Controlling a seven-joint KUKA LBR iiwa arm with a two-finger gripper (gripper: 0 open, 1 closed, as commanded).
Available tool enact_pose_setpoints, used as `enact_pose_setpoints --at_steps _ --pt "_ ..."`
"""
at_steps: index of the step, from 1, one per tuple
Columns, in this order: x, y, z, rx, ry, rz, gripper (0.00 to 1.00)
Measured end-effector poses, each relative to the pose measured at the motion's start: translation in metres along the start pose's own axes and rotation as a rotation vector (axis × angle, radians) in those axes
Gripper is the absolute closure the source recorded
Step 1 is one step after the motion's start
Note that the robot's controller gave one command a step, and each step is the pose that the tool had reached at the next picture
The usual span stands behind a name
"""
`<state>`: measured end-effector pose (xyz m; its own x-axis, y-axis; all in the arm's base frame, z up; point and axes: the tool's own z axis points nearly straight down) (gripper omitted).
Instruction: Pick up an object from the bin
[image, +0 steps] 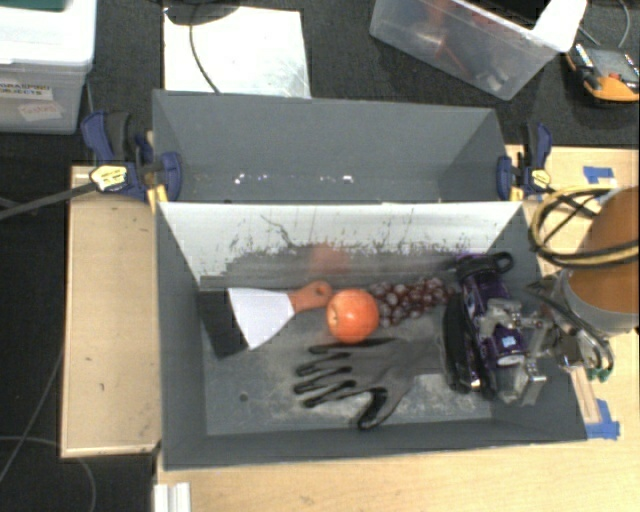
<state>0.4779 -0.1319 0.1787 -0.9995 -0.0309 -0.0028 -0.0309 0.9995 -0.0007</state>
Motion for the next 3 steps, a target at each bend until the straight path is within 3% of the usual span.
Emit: enact_pose_setpoints --at_steps 2,3 --pt "-0.004 -0.004 0.009 0.000 -0.003 0.006 0.00" --pt "-0.054 0.005 0.033 0.000 -0.006 -0.240 0.00"
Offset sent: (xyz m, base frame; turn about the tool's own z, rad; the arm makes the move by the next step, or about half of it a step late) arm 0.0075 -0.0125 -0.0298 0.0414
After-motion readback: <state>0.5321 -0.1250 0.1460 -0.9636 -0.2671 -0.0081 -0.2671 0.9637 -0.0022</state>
